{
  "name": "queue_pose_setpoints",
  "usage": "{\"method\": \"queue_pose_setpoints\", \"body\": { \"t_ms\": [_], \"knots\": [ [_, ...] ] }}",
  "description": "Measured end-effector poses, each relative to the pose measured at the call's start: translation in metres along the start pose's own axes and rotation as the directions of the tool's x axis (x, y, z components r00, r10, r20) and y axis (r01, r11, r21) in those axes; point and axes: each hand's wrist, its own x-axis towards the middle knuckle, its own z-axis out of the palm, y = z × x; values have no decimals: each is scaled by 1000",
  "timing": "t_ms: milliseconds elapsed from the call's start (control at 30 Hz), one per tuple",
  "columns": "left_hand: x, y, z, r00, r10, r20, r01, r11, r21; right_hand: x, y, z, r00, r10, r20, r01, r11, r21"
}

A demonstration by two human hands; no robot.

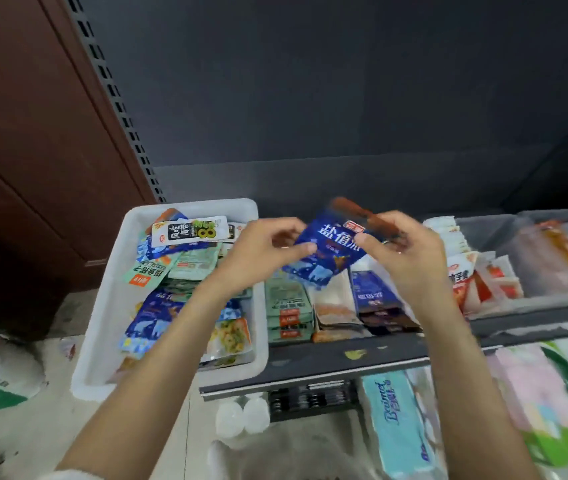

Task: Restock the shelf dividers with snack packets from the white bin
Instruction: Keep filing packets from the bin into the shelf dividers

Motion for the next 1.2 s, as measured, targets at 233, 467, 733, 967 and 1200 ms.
{"method": "queue_pose_setpoints", "body": {
  "t_ms": [233, 467, 733, 967, 1200],
  "knots": [
    [79, -7, 92, 951, 307, 48, -299, 862, 410, -23, 51, -72, 951, -174, -257, 0, 827, -563],
    [79, -48, 125, 941, 247, 229, -337, 719, 608, -29, 109, -65, 984, -78, -162, -30, 817, -576],
    [49, -64, 98, 915, 103, 389, -350, 681, 644, -32, 129, -34, 988, -45, 147, 142, 634, -760],
    [-29, -70, 27, 977, 71, -202, 33, 883, 469, -22, 64, 0, 979, -181, 89, 201, 846, -493],
    [-112, -124, -40, 847, -270, -459, 506, 676, 536, -24, 23, 122, 803, -126, 582, 356, 885, -300]
  ]
}}
